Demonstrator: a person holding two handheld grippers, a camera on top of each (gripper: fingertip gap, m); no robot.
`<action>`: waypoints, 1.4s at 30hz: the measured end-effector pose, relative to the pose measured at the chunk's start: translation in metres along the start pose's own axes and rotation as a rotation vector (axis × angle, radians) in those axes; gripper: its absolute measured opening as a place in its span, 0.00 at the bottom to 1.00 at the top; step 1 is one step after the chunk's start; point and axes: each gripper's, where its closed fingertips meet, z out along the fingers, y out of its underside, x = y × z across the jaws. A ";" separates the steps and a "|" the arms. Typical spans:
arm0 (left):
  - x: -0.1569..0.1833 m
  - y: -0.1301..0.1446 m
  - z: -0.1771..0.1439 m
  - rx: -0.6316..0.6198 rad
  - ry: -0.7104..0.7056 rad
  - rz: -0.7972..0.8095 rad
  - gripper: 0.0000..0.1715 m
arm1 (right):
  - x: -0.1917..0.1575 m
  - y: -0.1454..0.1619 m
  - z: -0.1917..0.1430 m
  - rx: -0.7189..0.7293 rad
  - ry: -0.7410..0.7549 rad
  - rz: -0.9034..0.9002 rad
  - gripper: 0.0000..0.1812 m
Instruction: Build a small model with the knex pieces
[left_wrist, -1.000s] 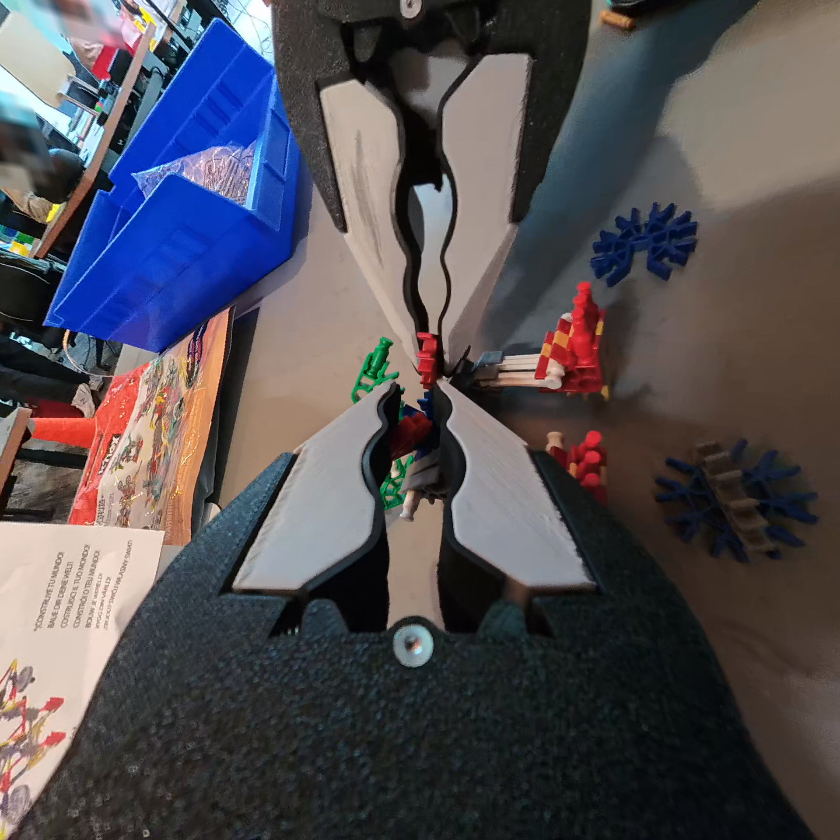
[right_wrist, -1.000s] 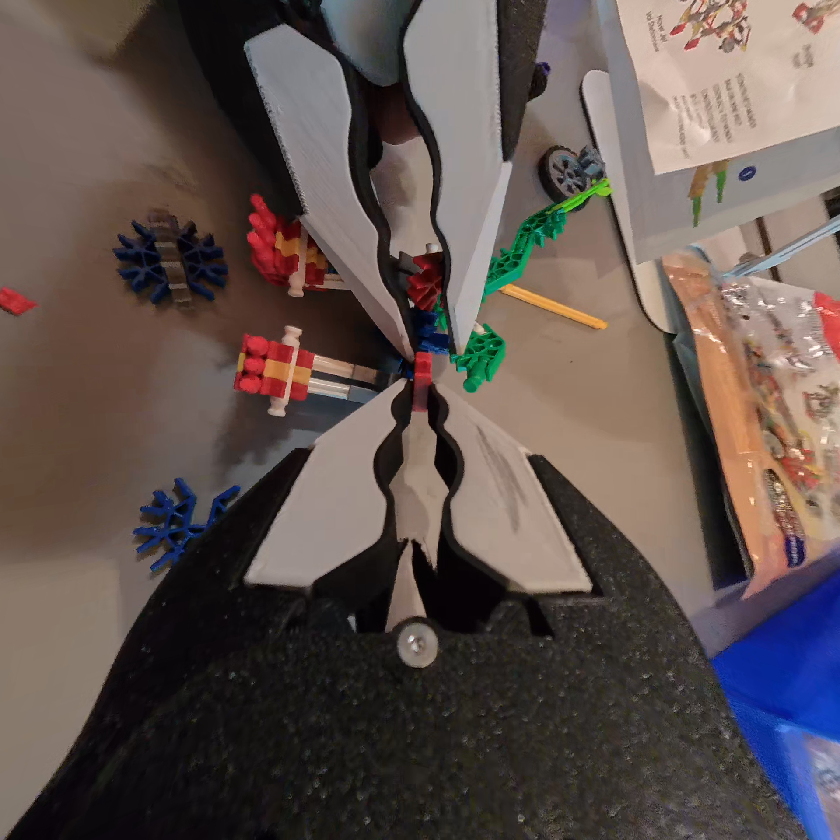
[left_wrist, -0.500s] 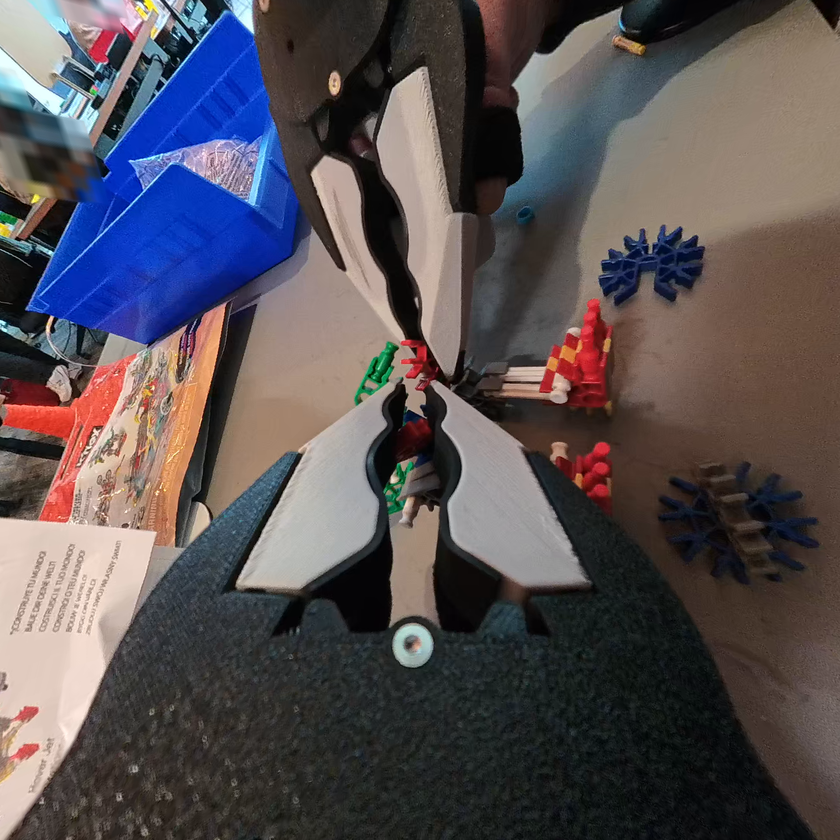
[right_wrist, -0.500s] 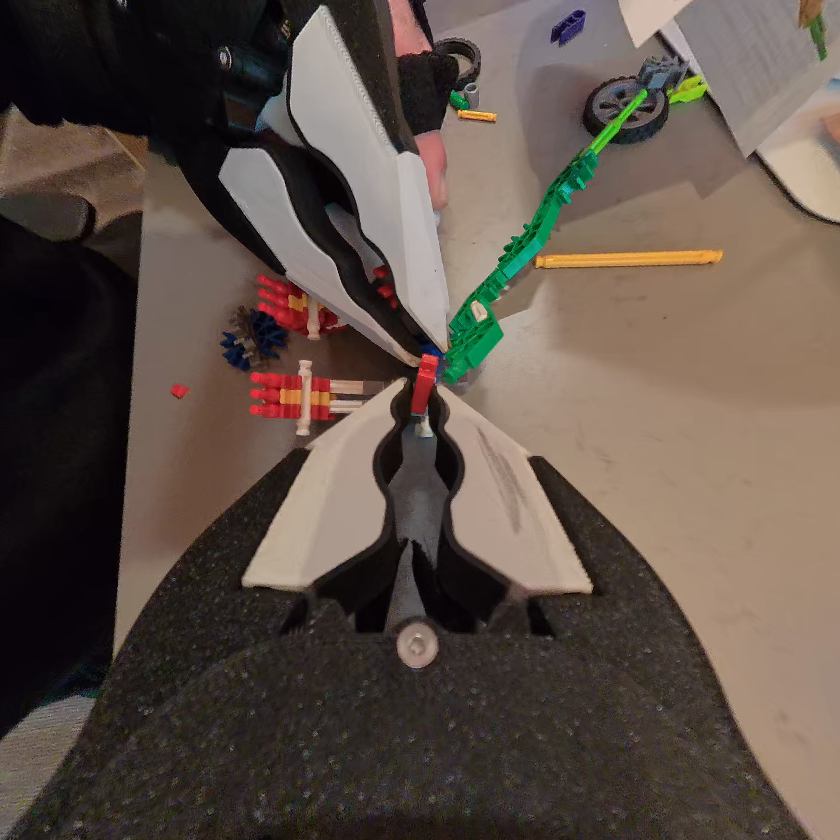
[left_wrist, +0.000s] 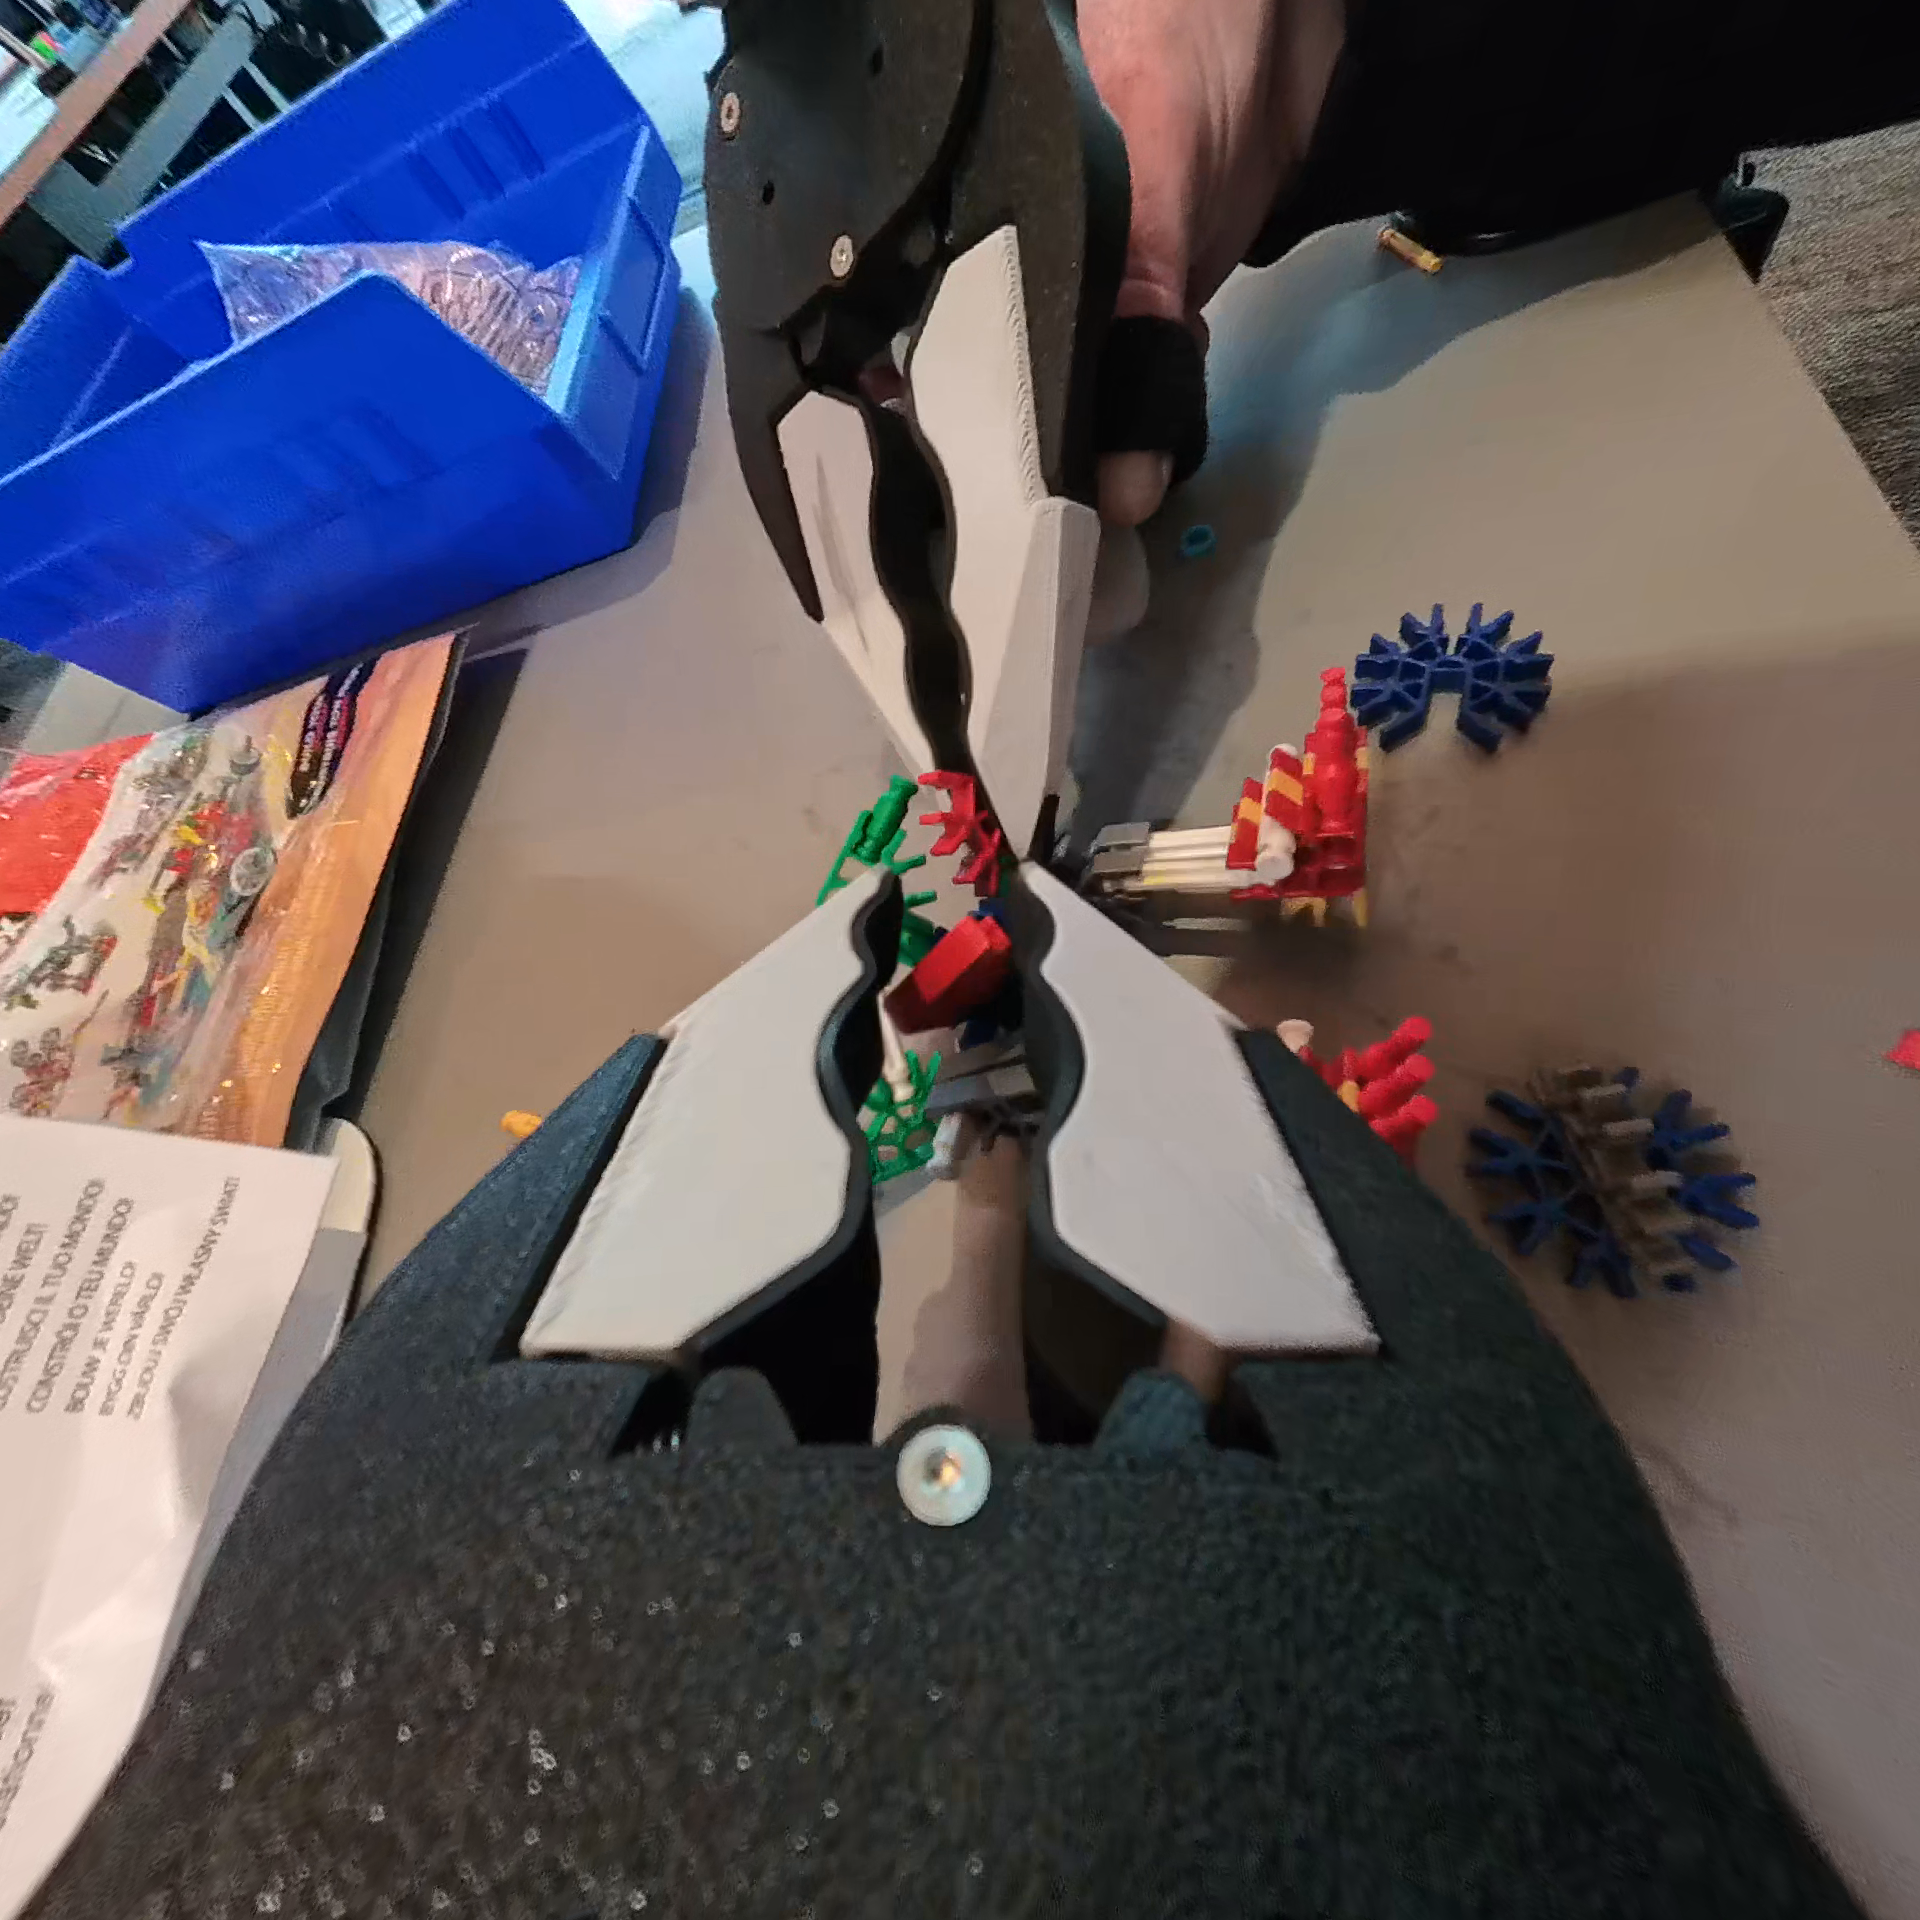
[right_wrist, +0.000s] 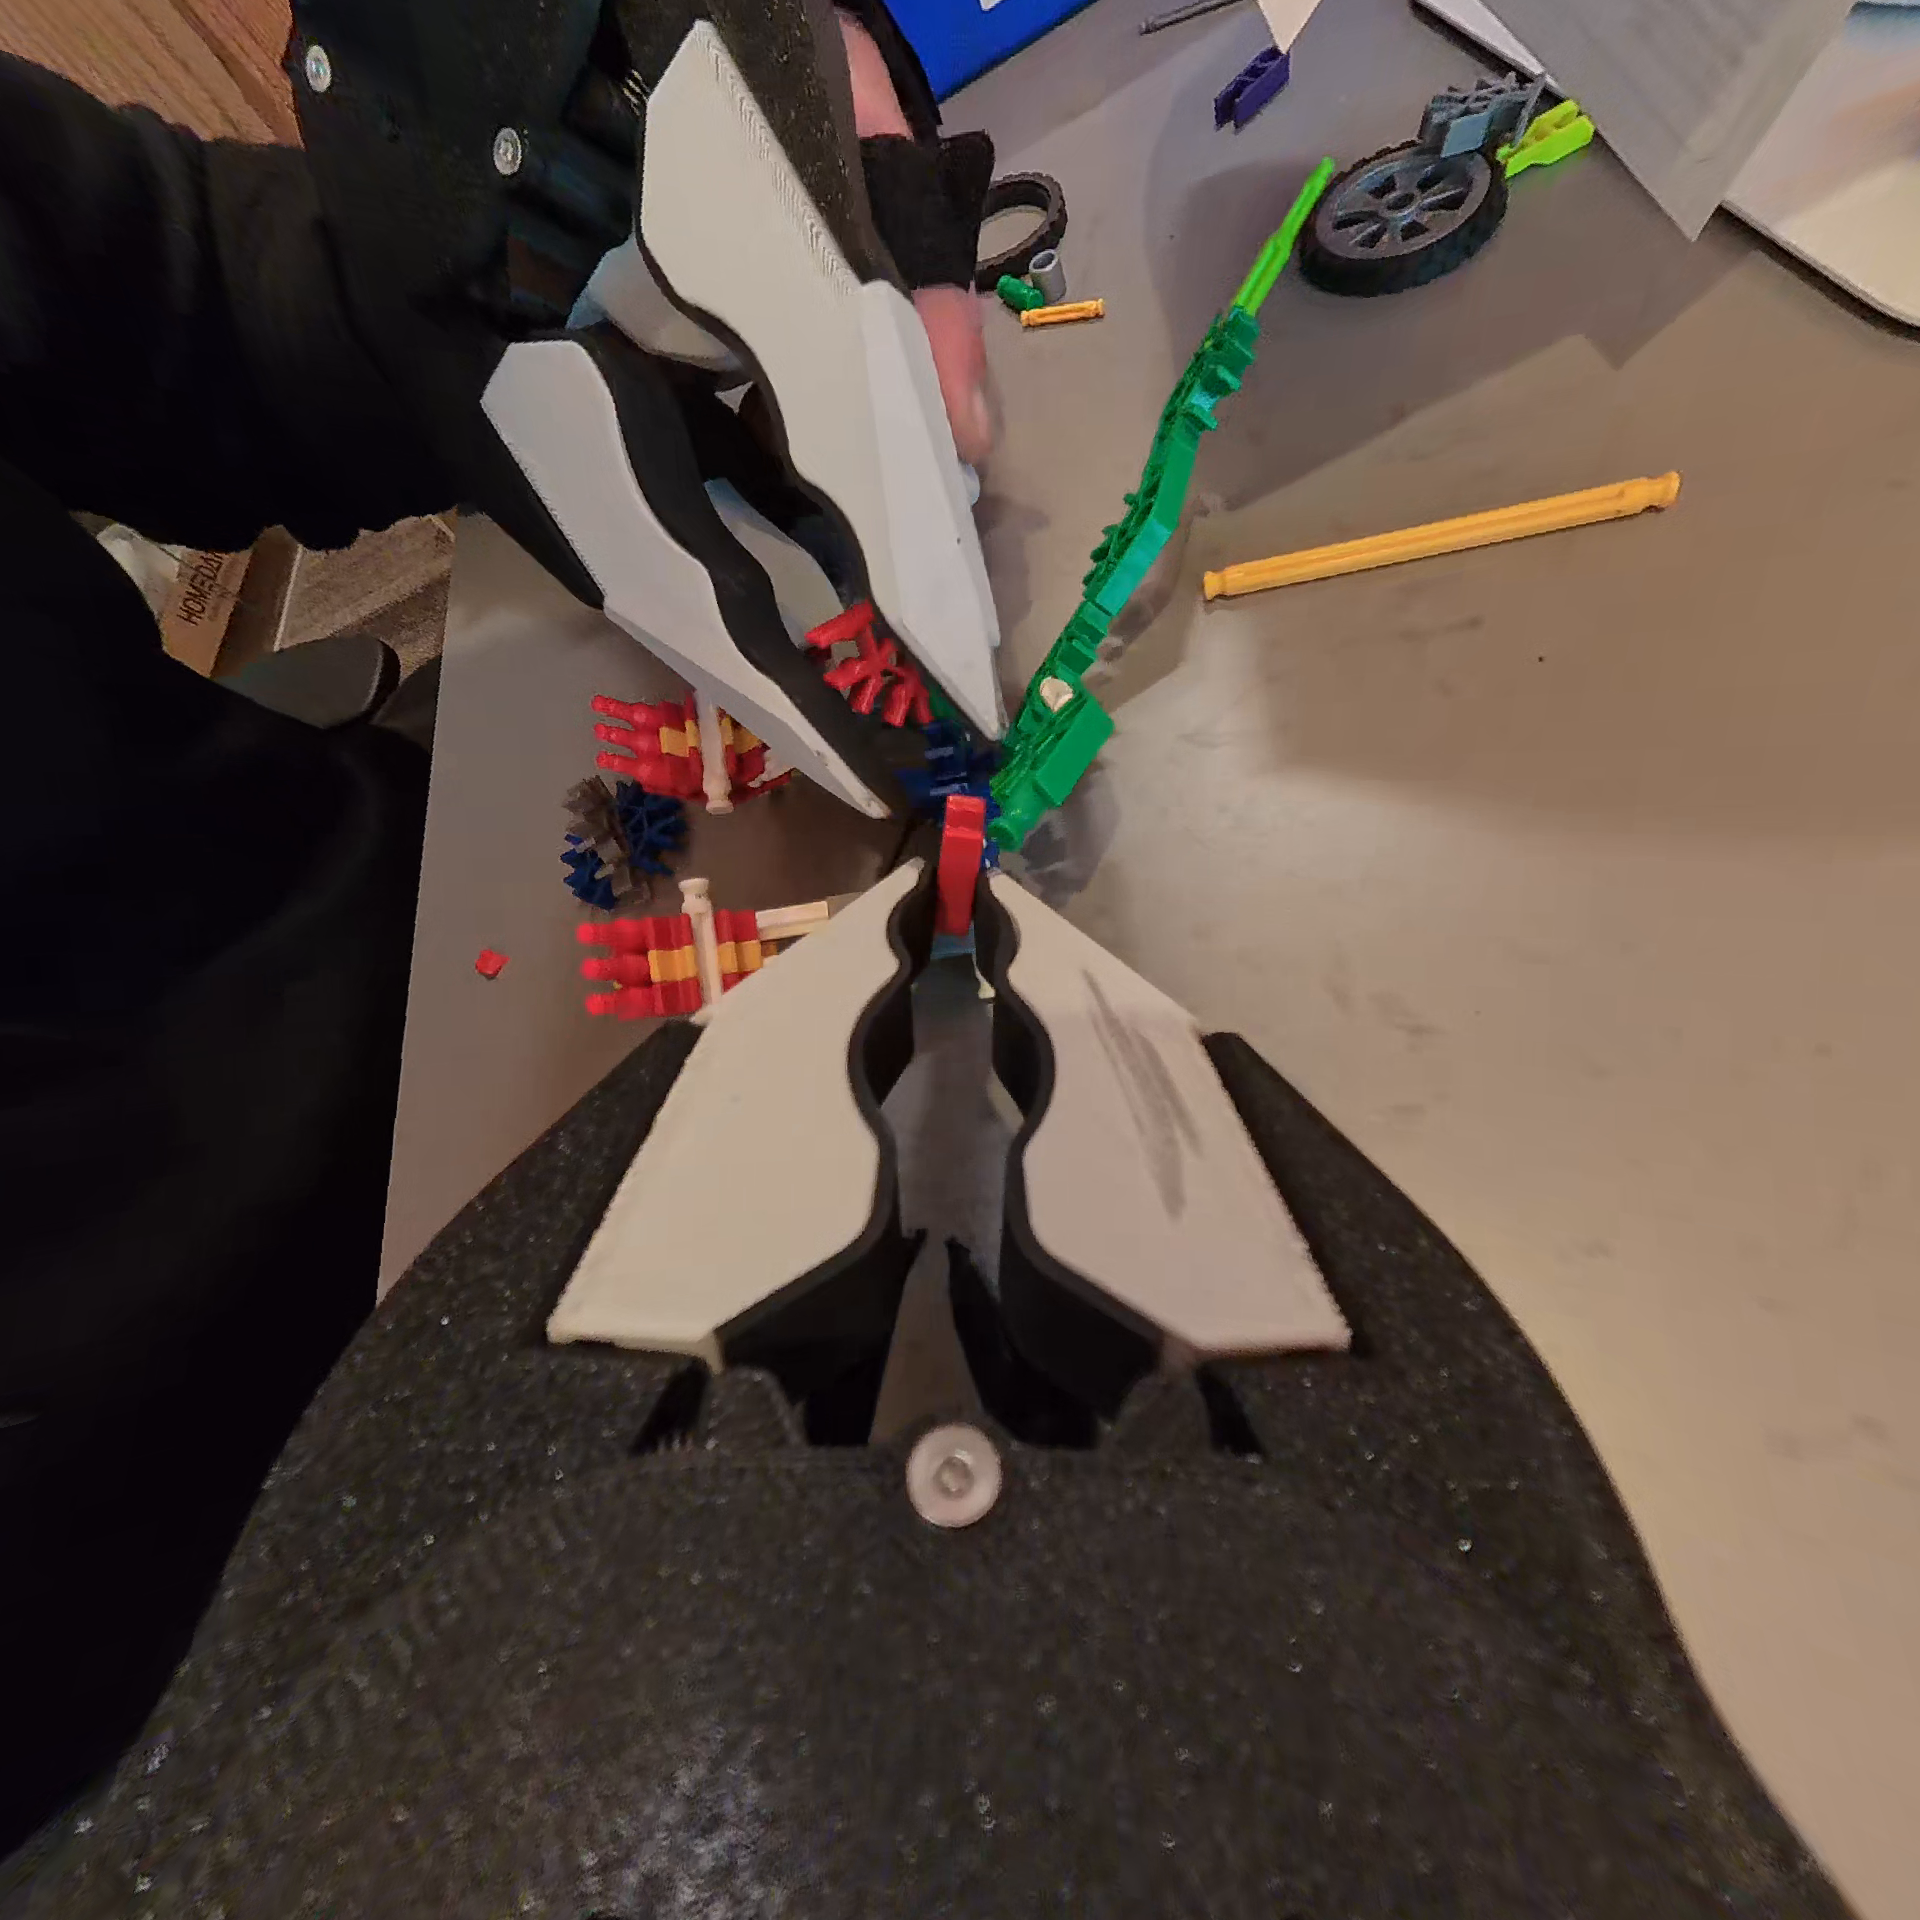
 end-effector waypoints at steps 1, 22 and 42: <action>0.000 -0.001 -0.001 0.003 0.001 0.001 0.12 | 0.000 0.000 0.000 -0.001 0.003 -0.005 0.03; -0.002 0.008 0.002 -0.015 0.046 -0.069 0.14 | 0.003 -0.001 0.001 -0.148 0.139 -0.338 0.04; -0.016 0.012 -0.027 0.025 0.131 -0.270 0.07 | 0.010 -0.007 -0.010 -0.140 0.279 -0.388 0.03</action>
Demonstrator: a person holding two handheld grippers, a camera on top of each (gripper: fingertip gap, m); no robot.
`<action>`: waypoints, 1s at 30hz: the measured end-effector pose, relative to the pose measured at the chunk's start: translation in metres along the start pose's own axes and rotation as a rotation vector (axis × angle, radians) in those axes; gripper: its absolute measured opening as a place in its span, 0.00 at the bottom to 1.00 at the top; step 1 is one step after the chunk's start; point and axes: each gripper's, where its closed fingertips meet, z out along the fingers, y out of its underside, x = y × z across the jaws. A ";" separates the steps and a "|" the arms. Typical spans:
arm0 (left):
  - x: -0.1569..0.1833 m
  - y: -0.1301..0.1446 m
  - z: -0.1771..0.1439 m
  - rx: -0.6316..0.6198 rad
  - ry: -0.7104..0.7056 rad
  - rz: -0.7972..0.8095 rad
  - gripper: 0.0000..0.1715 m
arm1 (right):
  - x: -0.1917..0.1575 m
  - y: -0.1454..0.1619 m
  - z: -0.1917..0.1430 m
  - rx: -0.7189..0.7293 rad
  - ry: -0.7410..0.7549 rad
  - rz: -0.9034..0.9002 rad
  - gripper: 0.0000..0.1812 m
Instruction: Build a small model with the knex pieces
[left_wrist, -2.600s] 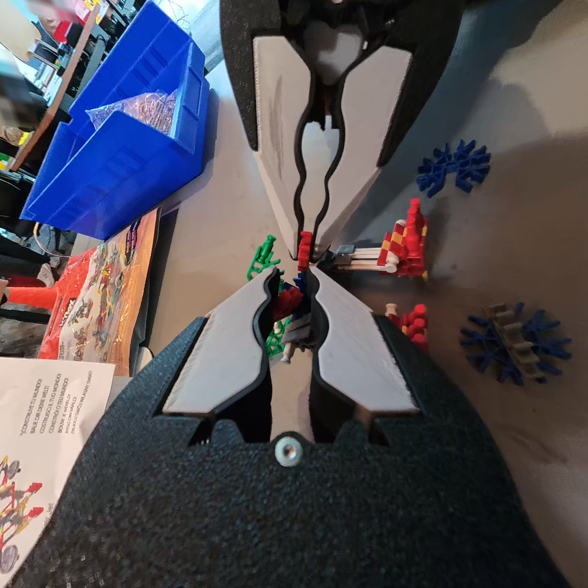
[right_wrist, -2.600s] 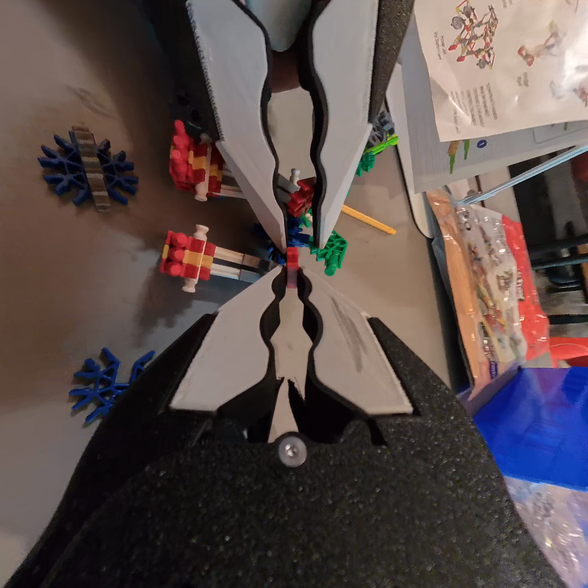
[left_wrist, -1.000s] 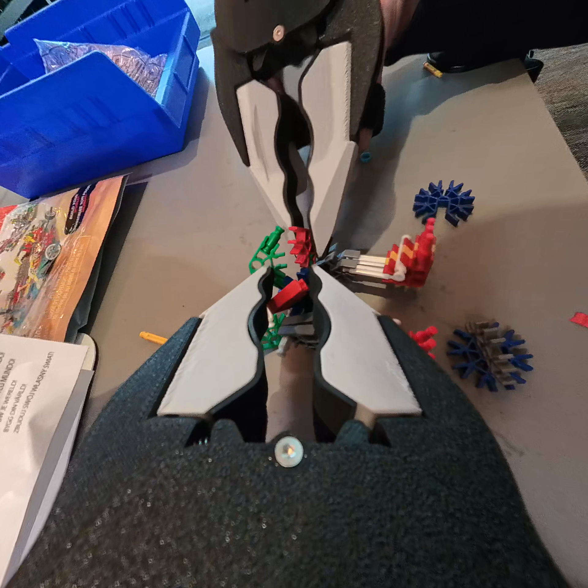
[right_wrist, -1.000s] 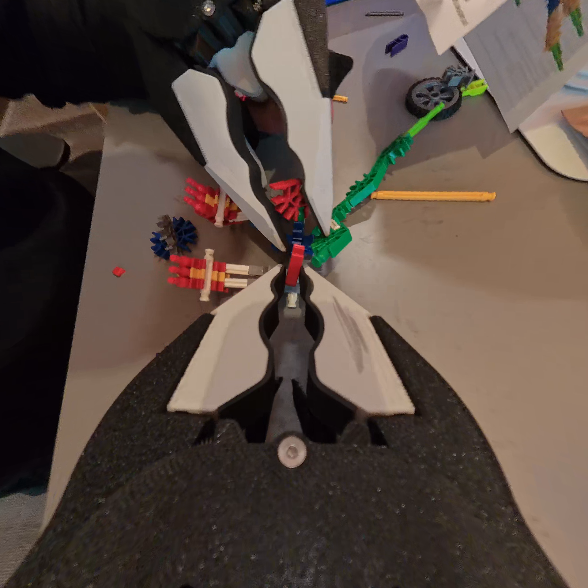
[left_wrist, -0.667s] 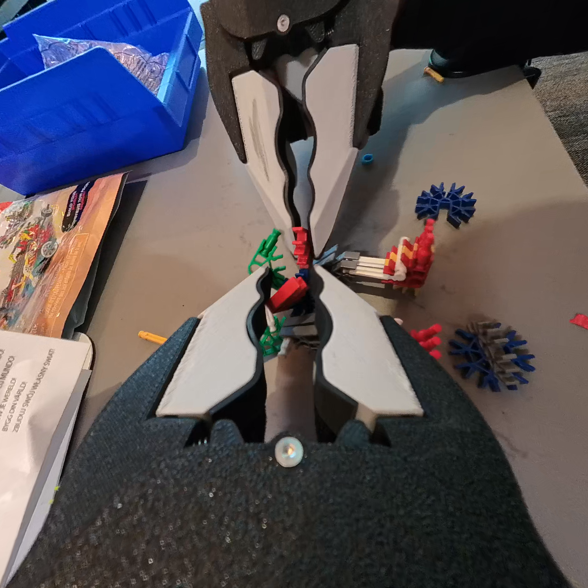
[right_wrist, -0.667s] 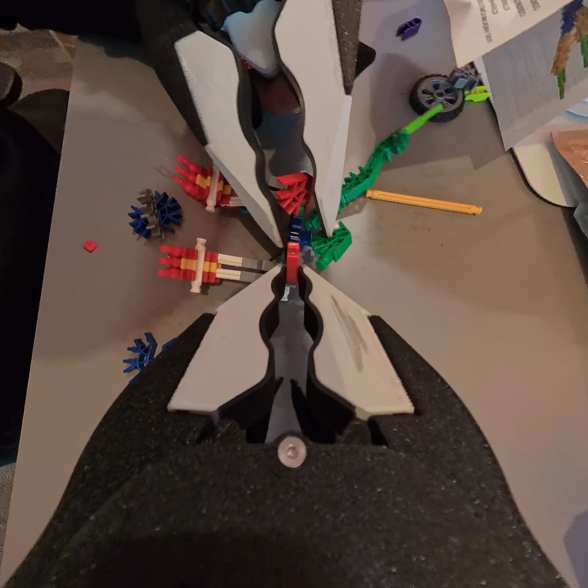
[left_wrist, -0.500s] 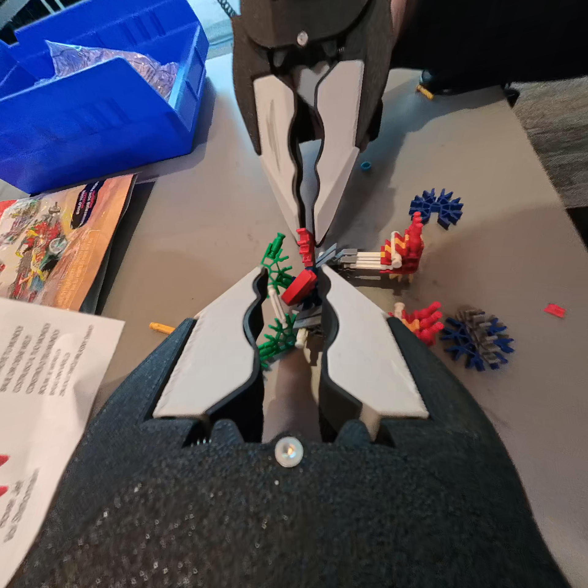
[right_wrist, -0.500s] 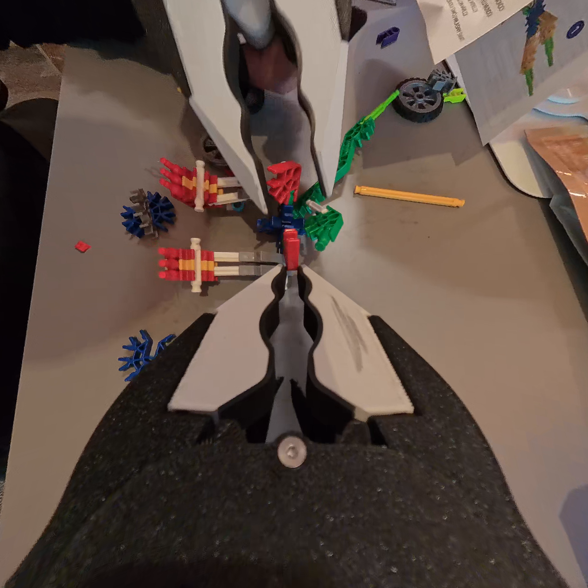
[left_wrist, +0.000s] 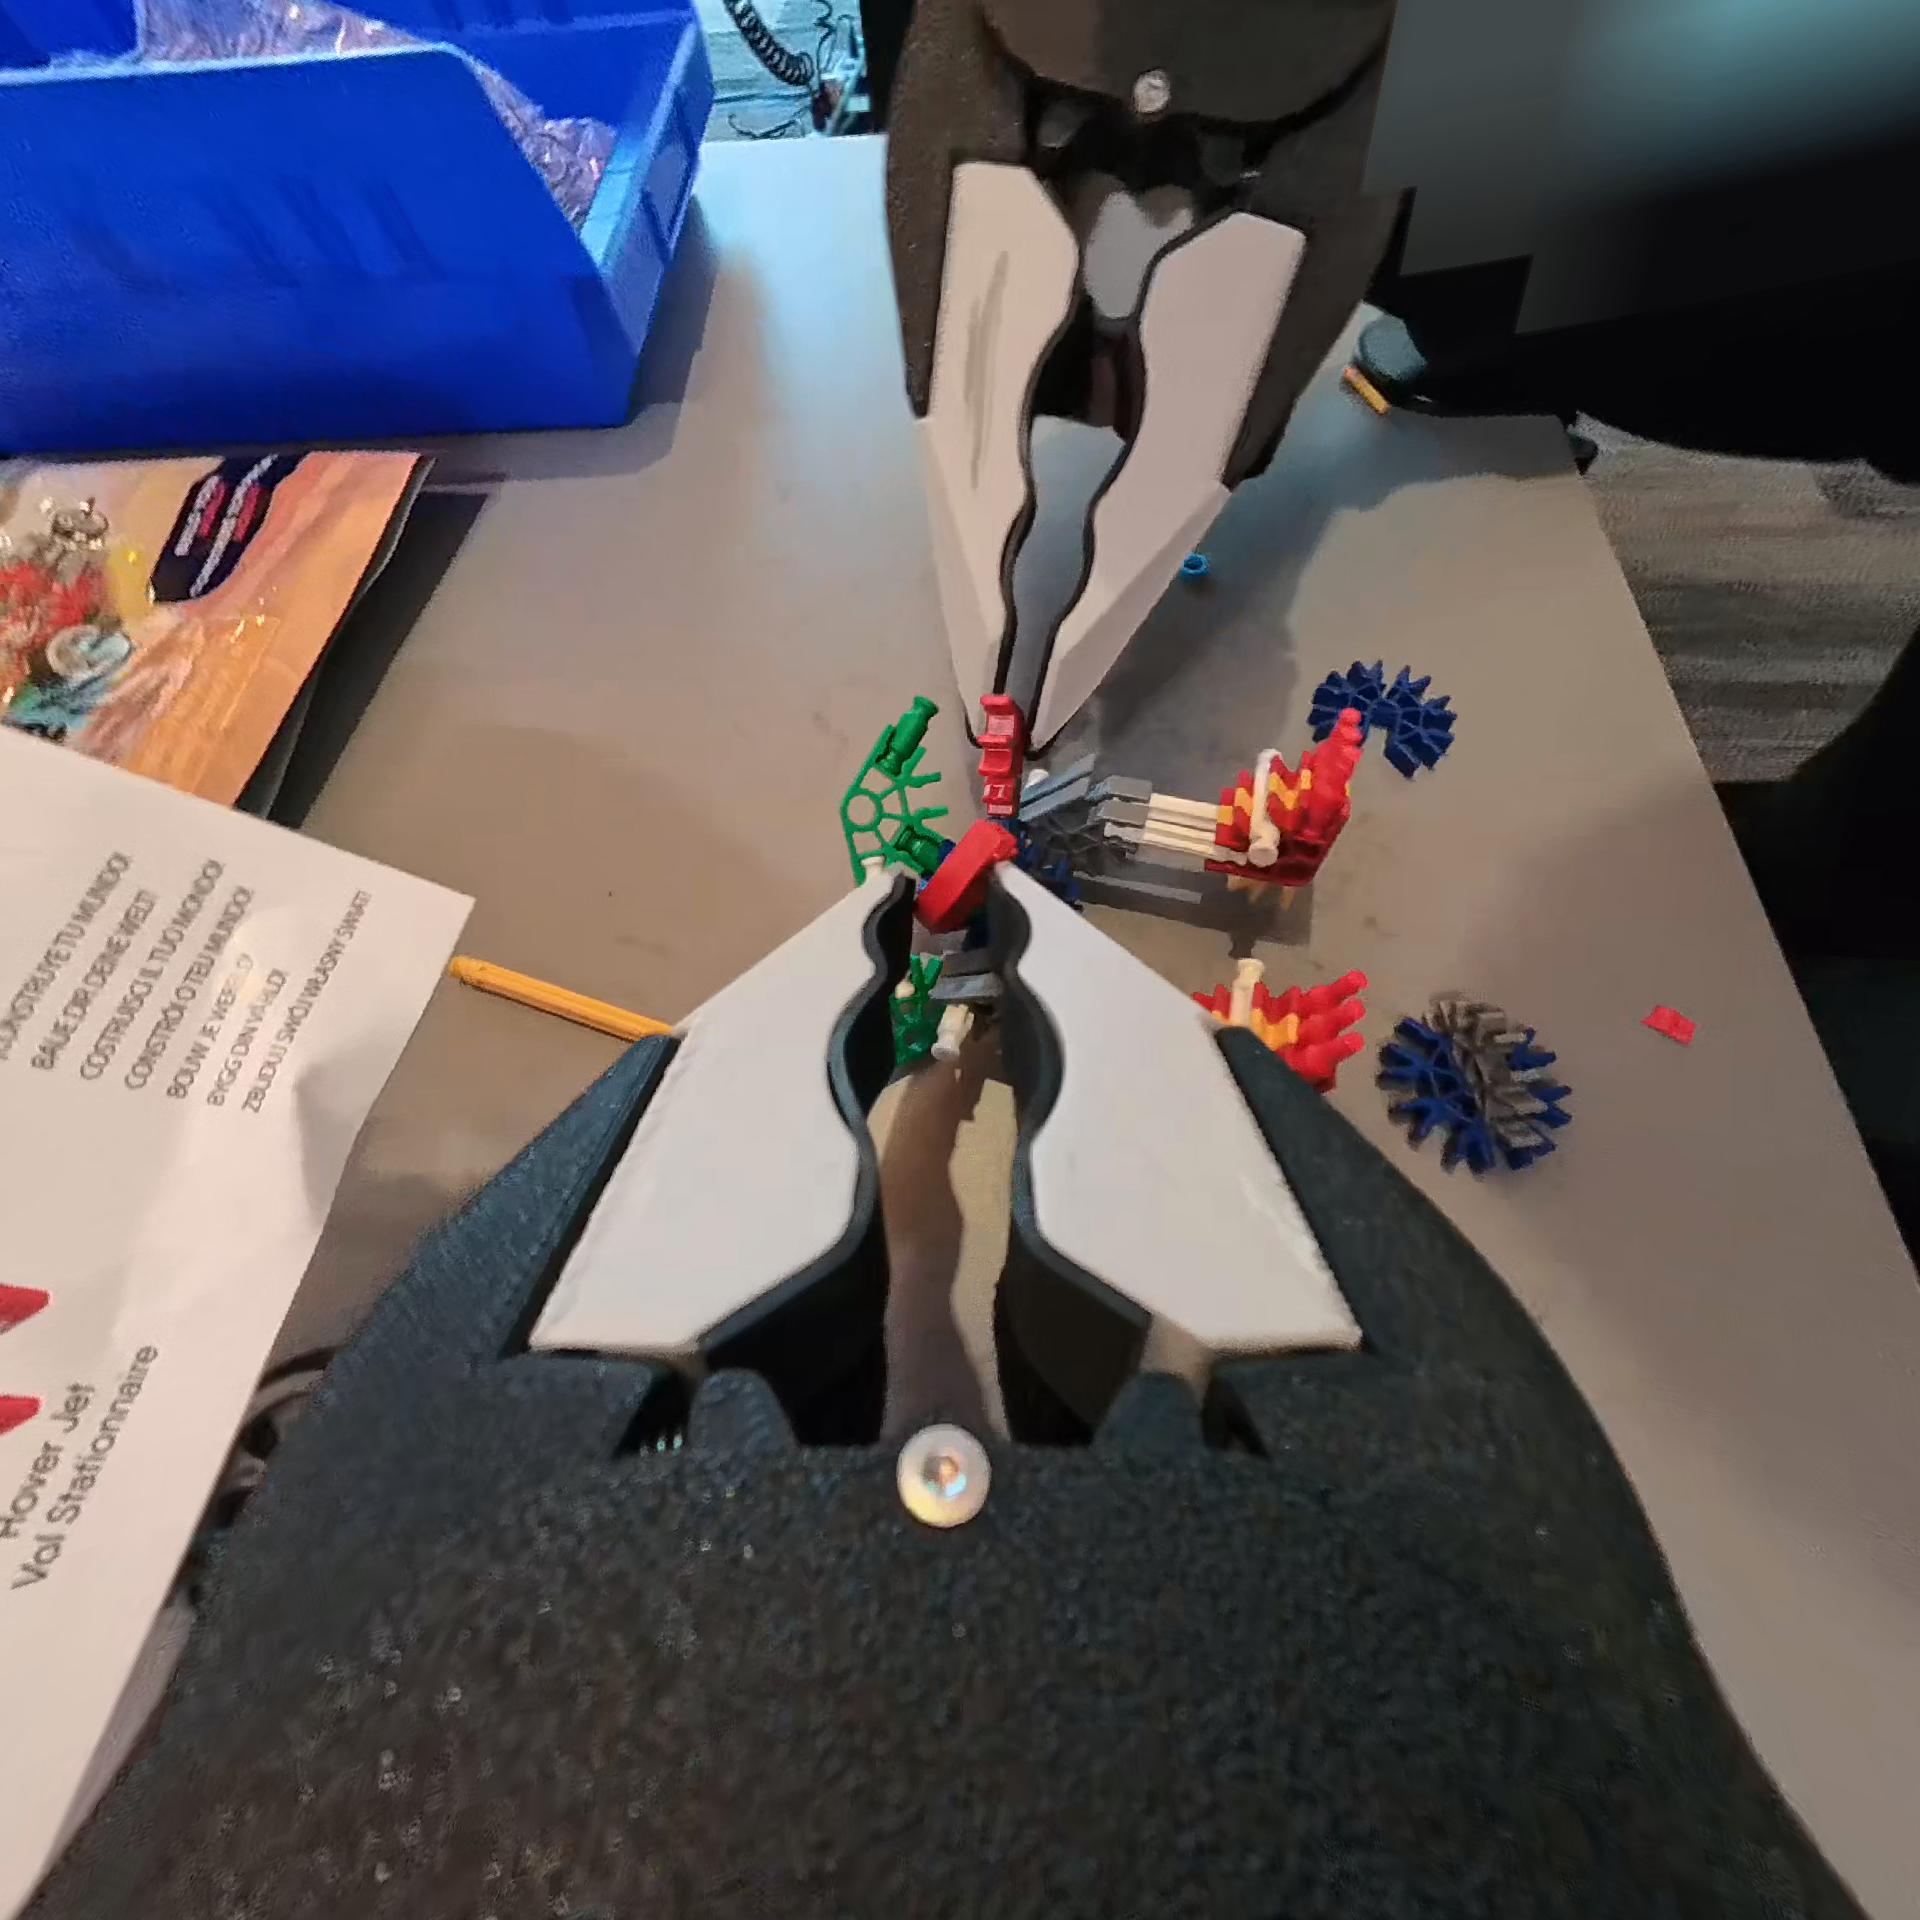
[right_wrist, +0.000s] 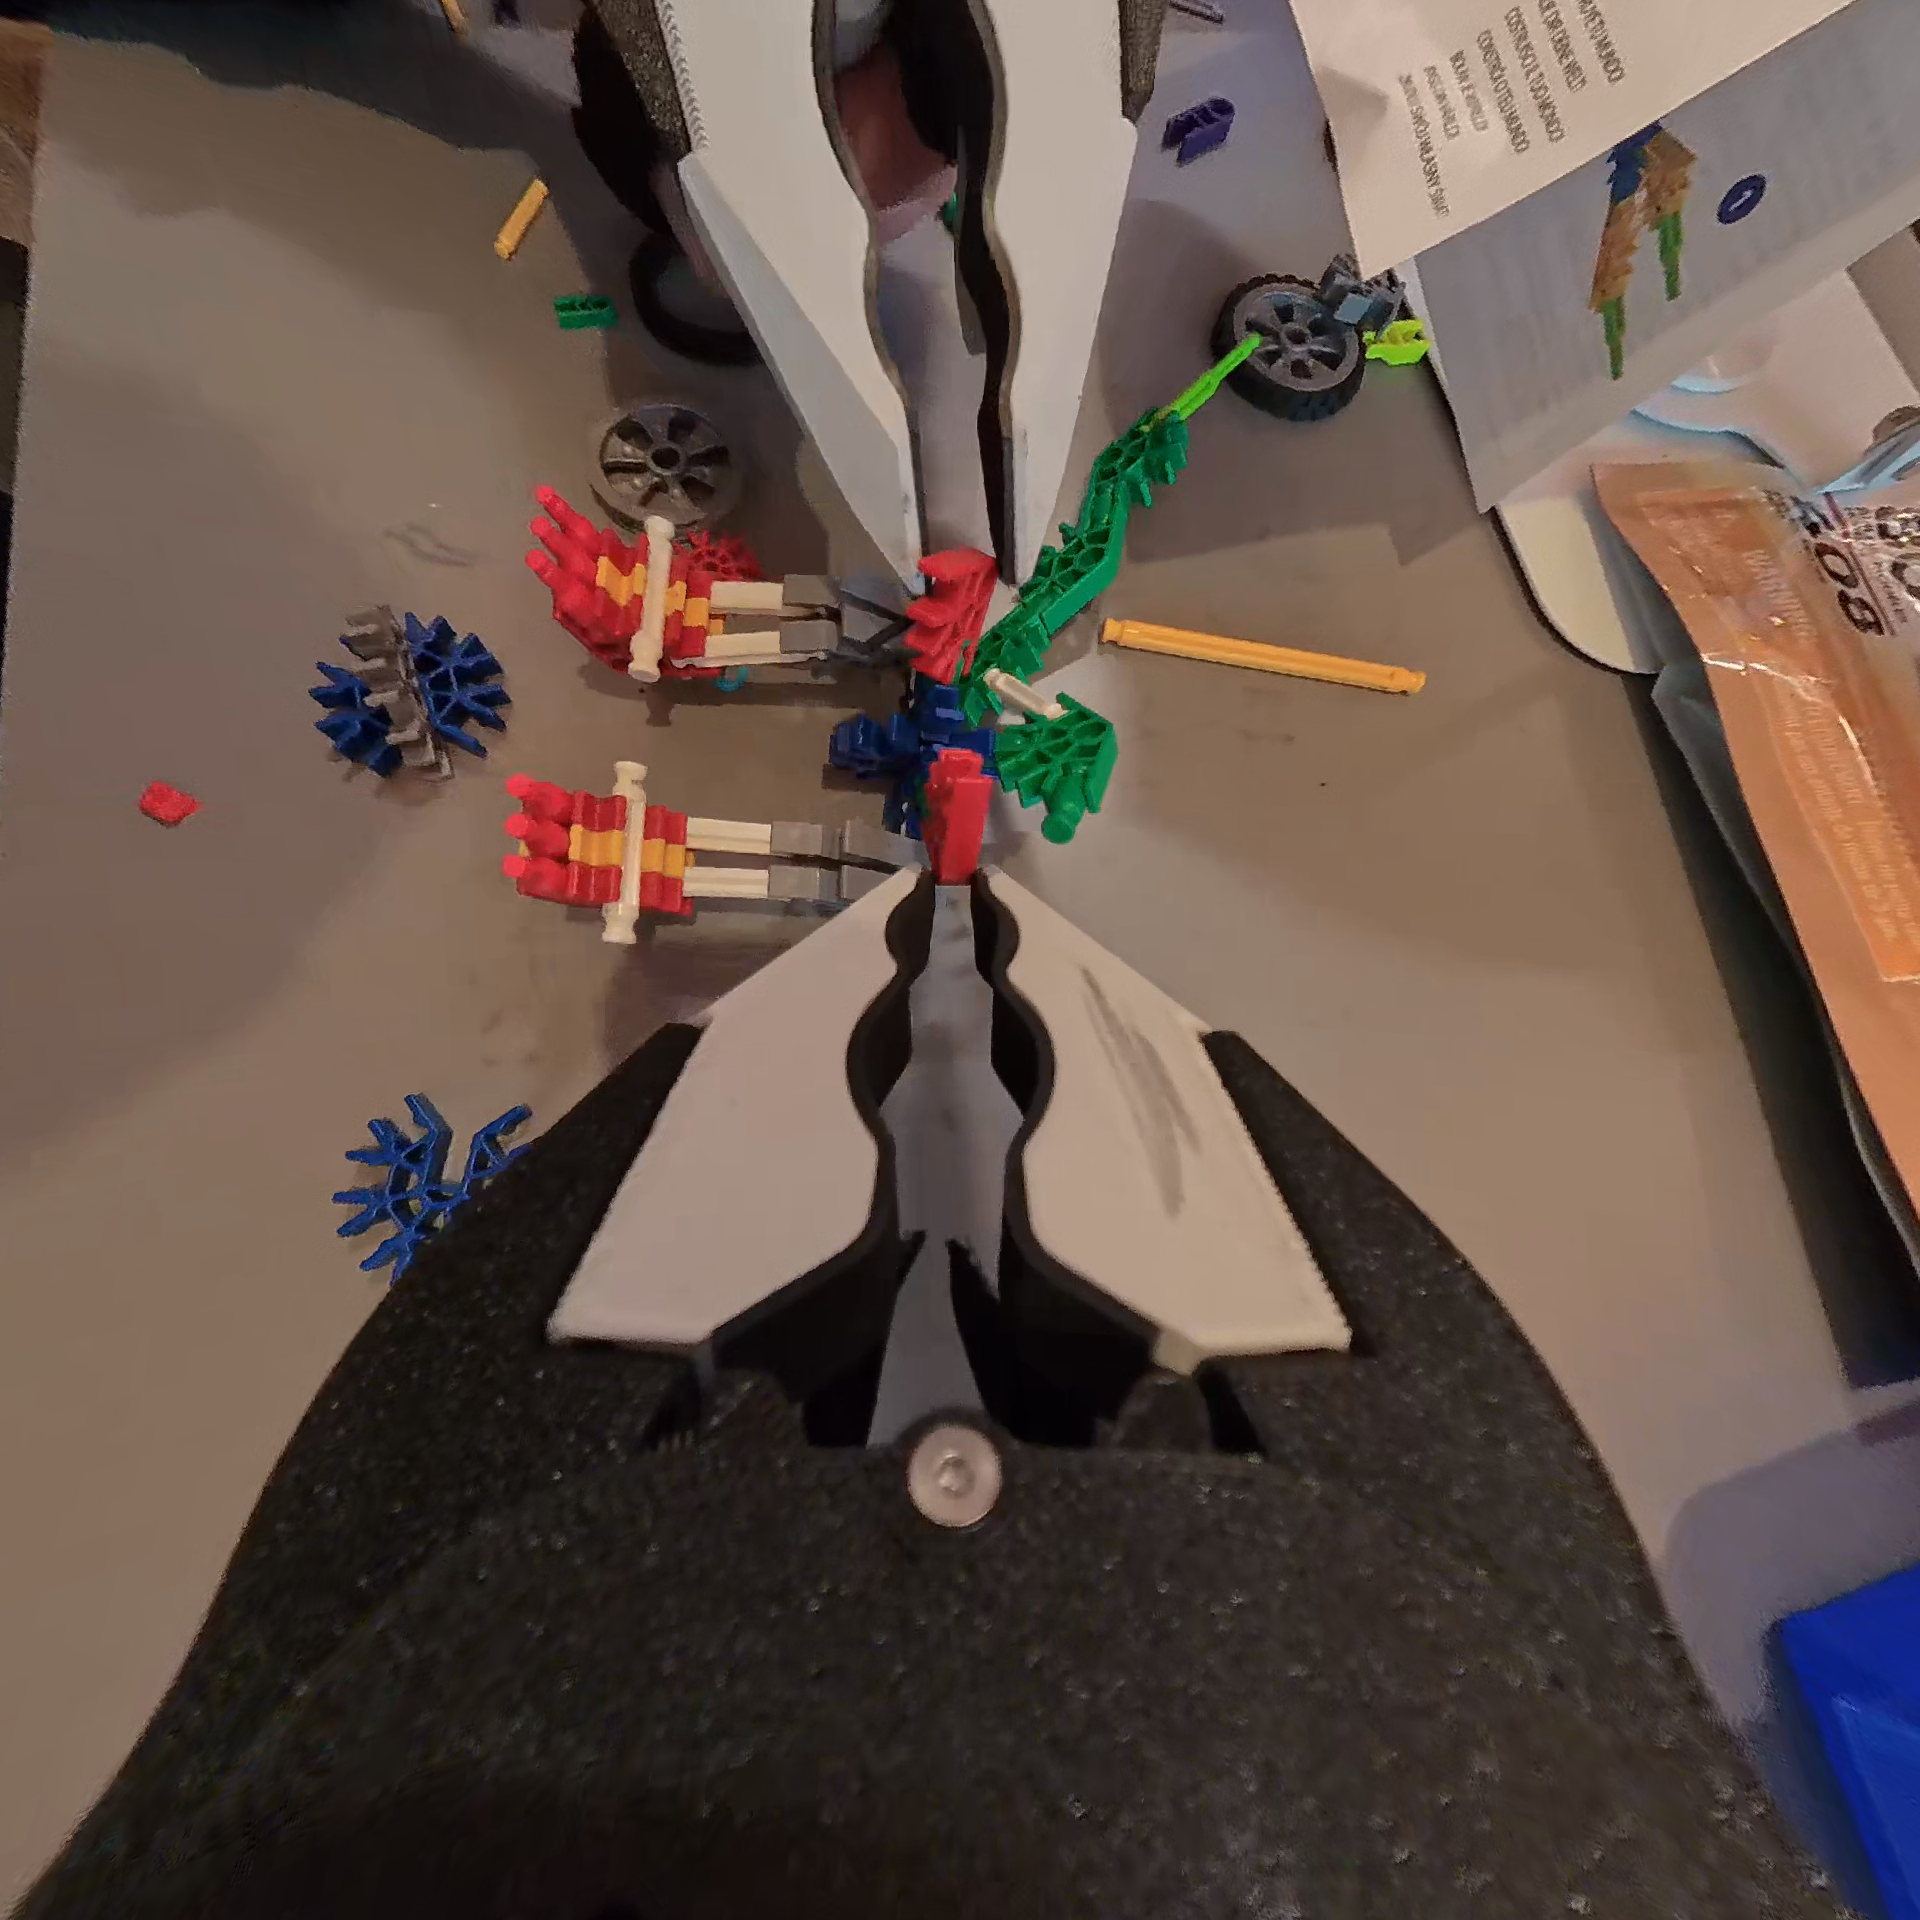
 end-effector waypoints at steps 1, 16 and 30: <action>-0.001 0.000 0.001 0.000 -0.006 -0.024 0.07 | 0.000 0.001 0.001 -0.013 0.011 -0.007 0.04; -0.002 0.001 0.003 -0.027 -0.011 -0.111 0.14 | 0.003 -0.002 -0.003 -0.009 0.069 0.034 0.07; 0.002 0.003 0.009 -0.016 0.019 -0.118 0.06 | 0.007 -0.002 -0.002 -0.022 -0.001 0.015 0.04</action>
